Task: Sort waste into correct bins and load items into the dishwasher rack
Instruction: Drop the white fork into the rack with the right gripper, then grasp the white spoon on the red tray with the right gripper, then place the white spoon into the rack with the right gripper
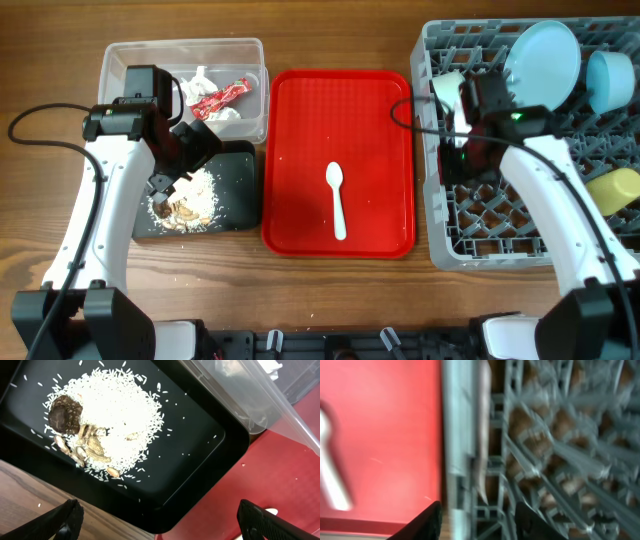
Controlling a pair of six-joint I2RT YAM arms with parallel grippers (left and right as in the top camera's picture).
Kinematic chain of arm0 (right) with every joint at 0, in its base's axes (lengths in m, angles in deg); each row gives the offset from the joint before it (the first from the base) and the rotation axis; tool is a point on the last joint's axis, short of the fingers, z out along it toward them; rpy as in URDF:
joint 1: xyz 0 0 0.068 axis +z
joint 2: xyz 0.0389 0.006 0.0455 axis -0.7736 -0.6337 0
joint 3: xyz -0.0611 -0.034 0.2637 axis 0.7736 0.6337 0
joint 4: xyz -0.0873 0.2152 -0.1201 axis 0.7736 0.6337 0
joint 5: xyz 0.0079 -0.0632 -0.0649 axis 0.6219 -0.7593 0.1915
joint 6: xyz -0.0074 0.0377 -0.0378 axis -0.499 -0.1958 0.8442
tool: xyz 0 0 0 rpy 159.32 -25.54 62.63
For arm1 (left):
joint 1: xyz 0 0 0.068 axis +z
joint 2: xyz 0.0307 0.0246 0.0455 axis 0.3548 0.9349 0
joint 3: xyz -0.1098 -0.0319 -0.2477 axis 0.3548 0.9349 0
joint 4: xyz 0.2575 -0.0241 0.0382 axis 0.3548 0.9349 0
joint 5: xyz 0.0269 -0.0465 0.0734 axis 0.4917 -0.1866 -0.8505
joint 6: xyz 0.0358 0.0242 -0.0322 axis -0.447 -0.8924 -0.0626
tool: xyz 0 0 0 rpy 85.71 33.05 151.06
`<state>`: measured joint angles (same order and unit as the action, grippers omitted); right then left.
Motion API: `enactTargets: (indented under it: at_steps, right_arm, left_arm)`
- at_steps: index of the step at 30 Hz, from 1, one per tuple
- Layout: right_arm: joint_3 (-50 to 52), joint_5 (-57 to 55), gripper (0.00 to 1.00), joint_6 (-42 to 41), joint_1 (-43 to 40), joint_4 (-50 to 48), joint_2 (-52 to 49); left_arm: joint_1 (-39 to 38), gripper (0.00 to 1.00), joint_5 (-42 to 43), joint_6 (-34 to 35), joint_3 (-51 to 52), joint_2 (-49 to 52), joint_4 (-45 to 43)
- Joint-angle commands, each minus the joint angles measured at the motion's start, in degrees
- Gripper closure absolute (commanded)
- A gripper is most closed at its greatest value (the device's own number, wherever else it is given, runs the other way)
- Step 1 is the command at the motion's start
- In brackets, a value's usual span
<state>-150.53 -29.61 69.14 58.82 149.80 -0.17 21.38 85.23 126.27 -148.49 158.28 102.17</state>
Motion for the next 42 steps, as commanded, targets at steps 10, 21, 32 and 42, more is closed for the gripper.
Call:
enactTargets:
  at_steps: [10, 21, 32, 42]
  right_arm:
    - [-3.67, 13.60, 0.39, -6.38, 15.54, -7.96, -4.37]
    - [-3.67, 9.22, 0.39, -17.59, 28.39, -13.22, -23.58]
    - [-3.67, 4.48, 0.79, -24.90, 27.65, -12.13, -30.16]
    - [-3.69, 1.51, 0.96, -17.03, 20.35, -7.08, -23.76]
  left_arm:
    - [0.22, 0.00, 0.48, -0.07, -0.22, 0.00, 0.00]
    - [0.20, 0.00, 0.48, -0.07, -0.22, 0.00, 0.00]
    - [0.20, 0.00, 0.48, -0.07, -0.22, 0.00, 0.02]
    - [0.20, 0.00, 0.48, -0.07, -0.22, 0.00, 0.02]
